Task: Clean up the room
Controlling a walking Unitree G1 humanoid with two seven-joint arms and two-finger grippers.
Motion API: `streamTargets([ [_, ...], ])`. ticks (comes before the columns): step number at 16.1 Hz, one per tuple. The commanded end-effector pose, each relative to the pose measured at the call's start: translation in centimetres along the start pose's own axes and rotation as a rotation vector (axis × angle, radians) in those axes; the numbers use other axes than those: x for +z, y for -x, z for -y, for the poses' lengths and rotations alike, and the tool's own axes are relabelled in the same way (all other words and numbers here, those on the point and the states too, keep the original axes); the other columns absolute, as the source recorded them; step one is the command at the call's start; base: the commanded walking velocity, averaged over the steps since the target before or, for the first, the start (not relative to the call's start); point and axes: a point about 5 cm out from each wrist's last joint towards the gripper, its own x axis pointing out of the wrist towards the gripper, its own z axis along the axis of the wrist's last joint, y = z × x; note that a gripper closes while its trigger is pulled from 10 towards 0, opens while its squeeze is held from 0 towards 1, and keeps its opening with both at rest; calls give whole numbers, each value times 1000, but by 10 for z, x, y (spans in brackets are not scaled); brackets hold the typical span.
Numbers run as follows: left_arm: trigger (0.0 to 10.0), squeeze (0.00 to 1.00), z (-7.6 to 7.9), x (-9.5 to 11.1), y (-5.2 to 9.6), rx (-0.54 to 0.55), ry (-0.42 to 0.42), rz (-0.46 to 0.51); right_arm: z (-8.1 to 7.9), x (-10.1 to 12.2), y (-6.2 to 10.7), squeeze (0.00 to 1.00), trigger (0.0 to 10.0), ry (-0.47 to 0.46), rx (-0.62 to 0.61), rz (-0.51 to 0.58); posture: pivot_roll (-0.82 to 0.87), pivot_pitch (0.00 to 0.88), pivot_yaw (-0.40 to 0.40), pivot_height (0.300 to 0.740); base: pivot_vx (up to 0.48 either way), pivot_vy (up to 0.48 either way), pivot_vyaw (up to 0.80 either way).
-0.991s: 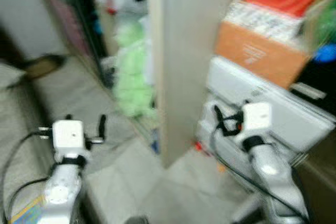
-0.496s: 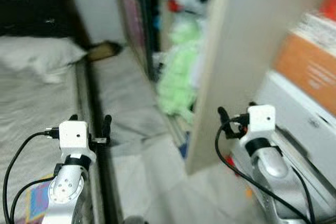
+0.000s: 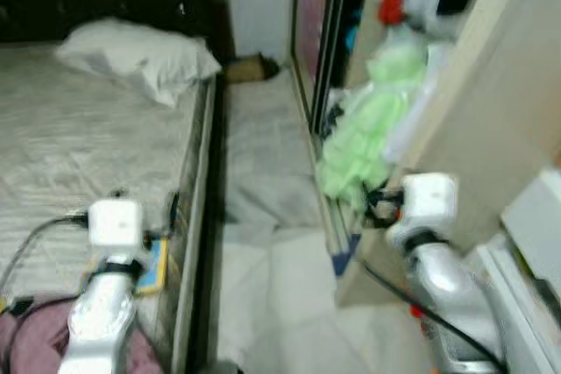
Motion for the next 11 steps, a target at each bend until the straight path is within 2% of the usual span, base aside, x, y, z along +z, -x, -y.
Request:
streamTargets([
  [1, 10000, 0, 4, 3, -1, -13, 9, 15, 8, -1, 2, 0, 10000, 11, -26, -5, -7, 15, -18, 740, 0, 0, 794],
  [11, 10000, 0, 7, 4, -2, -7, 11, 19, 9, -1, 1, 0, 10000, 21, -21, -6, -7, 11, -28, 740, 0, 0, 793],
])
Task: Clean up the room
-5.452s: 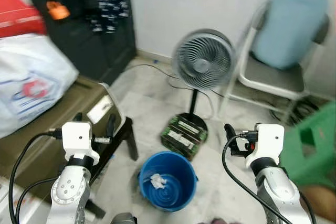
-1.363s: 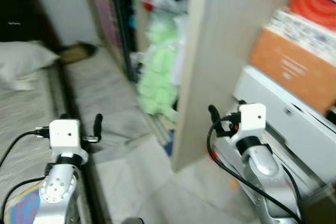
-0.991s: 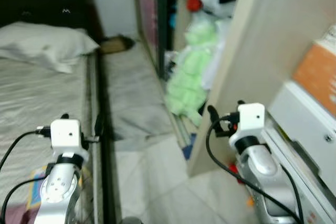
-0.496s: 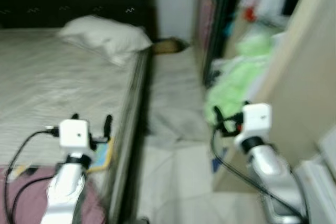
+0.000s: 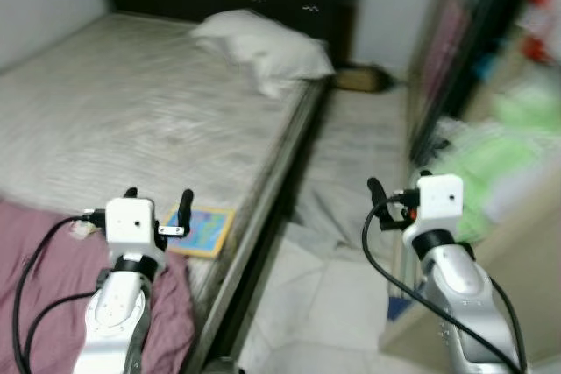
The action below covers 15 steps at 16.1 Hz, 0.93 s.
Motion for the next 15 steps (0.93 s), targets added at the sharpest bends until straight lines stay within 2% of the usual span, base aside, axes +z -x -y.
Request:
streamTargets([
  [1, 10000, 0, -1, 3, -2, 12, 9, 9, -3, 0, -1, 0, 10000, 5, 16, 2, -7, 10, -30, 740, 0, 0, 788],
  [15, 10000, 0, 0, 3, -2, 6, 9, 15, -6, -1, 0, 0, 10000, -5, 23, 2, -5, 12, -25, 740, 0, 0, 792],
])
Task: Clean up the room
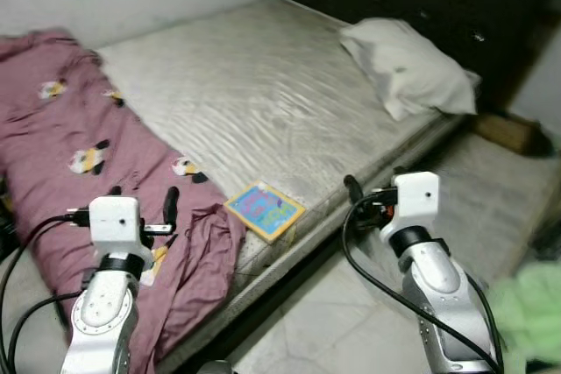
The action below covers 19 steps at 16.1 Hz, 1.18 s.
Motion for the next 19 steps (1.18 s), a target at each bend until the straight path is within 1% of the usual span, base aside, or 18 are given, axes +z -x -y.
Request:
streamTargets([
  [1, 10000, 0, 3, 2, -1, -10, 1, 10, 5, -2, 1, 0, 10000, 4, -19, -11, -4, 12, -25, 740, 0, 0, 788],
  [5, 10000, 0, 6, 3, -3, -17, -1, 13, 5, -3, 0, 0, 10000, 3, -21, -11, 7, 11, -17, 740, 0, 0, 792],
  [7, 10000, 0, 11, 12, -7, -17, 1, 35, 8, 5, -7, 0, 10000, 11, -44, 33, 23, 14, -16, 740, 0, 0, 788],
  [10, 10000, 0, 15, 14, -9, -32, 6, 45, 8, 11, -15, 0, 10000, 13, -46, 55, 26, 15, -20, 740, 0, 0, 788],
  [11, 10000, 0, 14, 10, -8, -27, 8, 36, 6, 11, -16, 0, 10000, 14, -40, 55, 22, 8, -21, 740, 0, 0, 788],
  [13, 10000, 0, 16, 1, -8, -10, 35, 10, -6, 8, -20, 0, 10000, 3, -17, 62, 22, 0, -11, 740, 0, 0, 788],
  [17, 10000, 0, 19, -4, -9, -15, 36, -8, -11, -3, -21, 0, 10000, -22, -18, 36, 38, 0, -7, 740, 0, 0, 788],
  [18, 10000, 0, 17, -5, -11, -16, 33, -11, -16, -4, -24, 0, 10000, -10, 15, 37, 29, 0, -11, 740, 0, 0, 788],
  [19, 10000, 0, 16, -5, -12, -15, 31, -10, -17, -3, -26, 0, 10000, -4, 30, 44, 26, 0, -23, 740, 0, 0, 788],
])
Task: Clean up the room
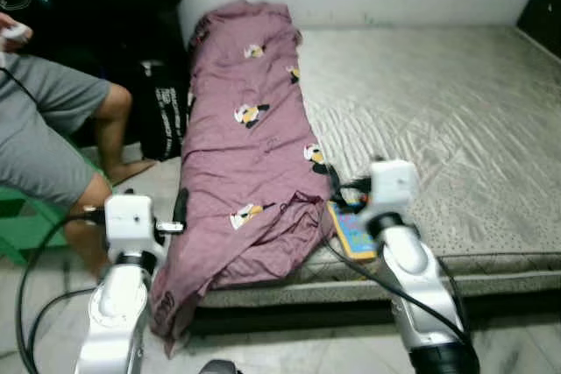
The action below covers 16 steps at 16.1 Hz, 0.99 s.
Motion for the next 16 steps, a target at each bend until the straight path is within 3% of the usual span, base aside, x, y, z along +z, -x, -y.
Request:
streamTargets([
  [1, 10000, 0, 3, 3, -1, -10, 2, 19, 10, -1, 2, 0, 10000, 23, -19, -6, 25, 0, -27, 740, 0, 0, 788],
  [4, 10000, 0, 4, 3, -1, -24, 6, 17, 17, -5, 3, 0, 10000, 24, -37, -15, 18, 0, -21, 740, 0, 0, 783],
  [8, 10000, 0, 7, 5, 2, -88, 9, 29, 19, -7, 9, 0, 10000, -9, -68, -20, 18, 0, -11, 740, 0, 0, 200],
  [16, 10000, 0, 5, 8, 1, -88, 10, 39, 19, -9, 12, 0, 10000, -16, -59, -37, 26, 2, -12, 740, 339, 0, 0],
])
